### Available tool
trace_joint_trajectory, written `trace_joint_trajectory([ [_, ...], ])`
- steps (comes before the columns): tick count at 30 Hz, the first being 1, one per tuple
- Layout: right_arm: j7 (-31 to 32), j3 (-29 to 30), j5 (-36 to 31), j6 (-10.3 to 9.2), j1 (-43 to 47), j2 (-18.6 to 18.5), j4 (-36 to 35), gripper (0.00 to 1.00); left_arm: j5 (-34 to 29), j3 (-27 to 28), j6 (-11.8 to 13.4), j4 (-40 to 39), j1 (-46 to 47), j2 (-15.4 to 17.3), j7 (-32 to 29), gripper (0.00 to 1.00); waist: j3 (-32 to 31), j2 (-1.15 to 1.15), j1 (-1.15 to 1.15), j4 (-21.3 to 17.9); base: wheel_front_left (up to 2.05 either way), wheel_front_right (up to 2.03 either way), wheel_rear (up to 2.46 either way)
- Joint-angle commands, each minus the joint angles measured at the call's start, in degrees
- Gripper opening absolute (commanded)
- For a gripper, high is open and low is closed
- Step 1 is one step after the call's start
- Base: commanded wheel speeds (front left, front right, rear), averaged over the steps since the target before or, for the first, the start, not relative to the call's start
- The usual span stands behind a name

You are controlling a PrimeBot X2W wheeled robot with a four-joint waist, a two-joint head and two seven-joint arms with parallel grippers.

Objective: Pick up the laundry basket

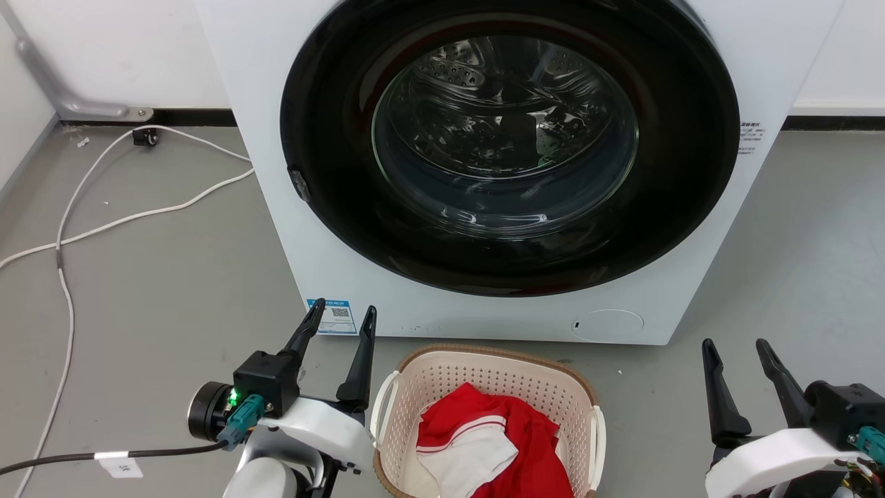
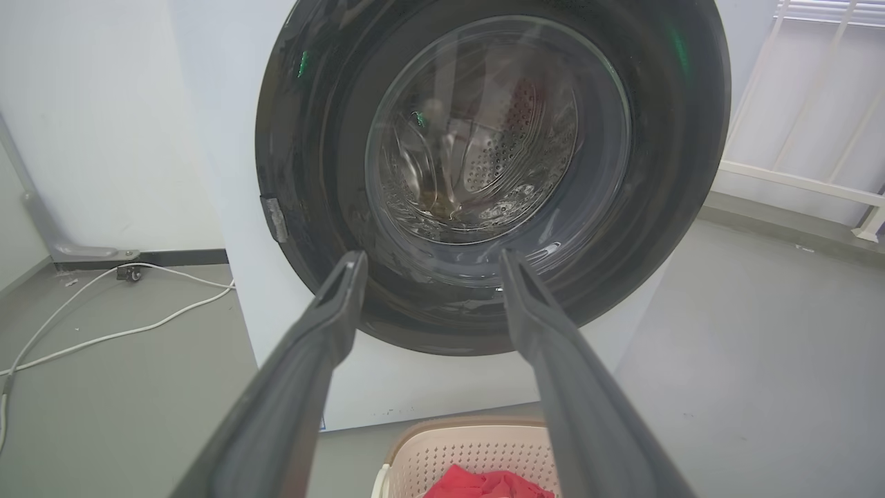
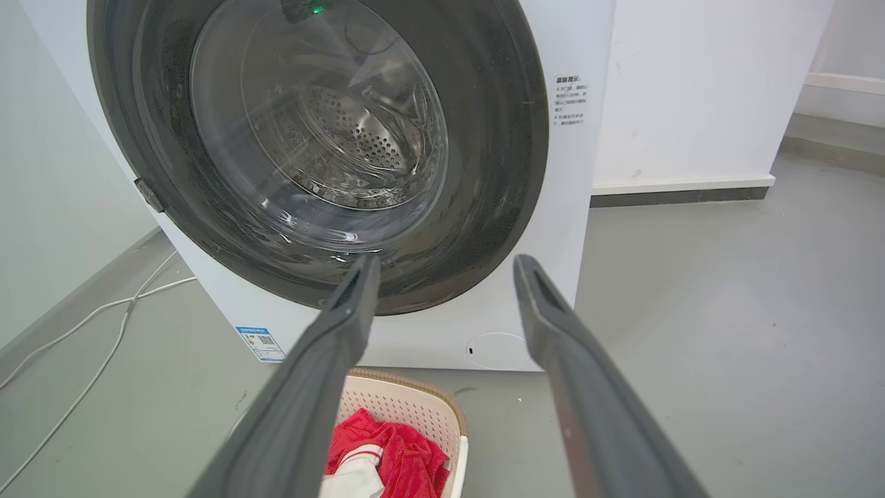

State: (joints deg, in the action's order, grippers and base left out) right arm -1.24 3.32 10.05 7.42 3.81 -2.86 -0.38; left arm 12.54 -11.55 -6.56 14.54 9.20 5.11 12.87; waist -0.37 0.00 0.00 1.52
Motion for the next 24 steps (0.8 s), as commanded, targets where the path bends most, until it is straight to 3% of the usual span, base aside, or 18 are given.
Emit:
trace_joint_trajectory([
  [1,-0.5,0.1,-1.5,0.10,0.4,0.0,-0.3,1.00,-1.6,-0.2,-0.1,0.0,1.0,0.1,0.5,1.00,0.0,0.00,0.00,0.0,0.00,0.00,0.00],
  [19,-3.9,0.1,-7.8,0.06,0.4,0.0,0.4,1.00,-7.9,-0.6,-0.3,1.4,1.0,-0.6,2.5,1.00,-0.1,0.00,0.00,0.4,0.00,0.00,0.00],
  [24,-4.4,0.2,-6.4,0.06,0.0,0.0,1.0,1.00,-6.6,0.0,-0.5,1.7,1.0,-0.9,2.4,1.00,-0.2,0.00,0.00,0.4,0.00,0.00,0.00],
])
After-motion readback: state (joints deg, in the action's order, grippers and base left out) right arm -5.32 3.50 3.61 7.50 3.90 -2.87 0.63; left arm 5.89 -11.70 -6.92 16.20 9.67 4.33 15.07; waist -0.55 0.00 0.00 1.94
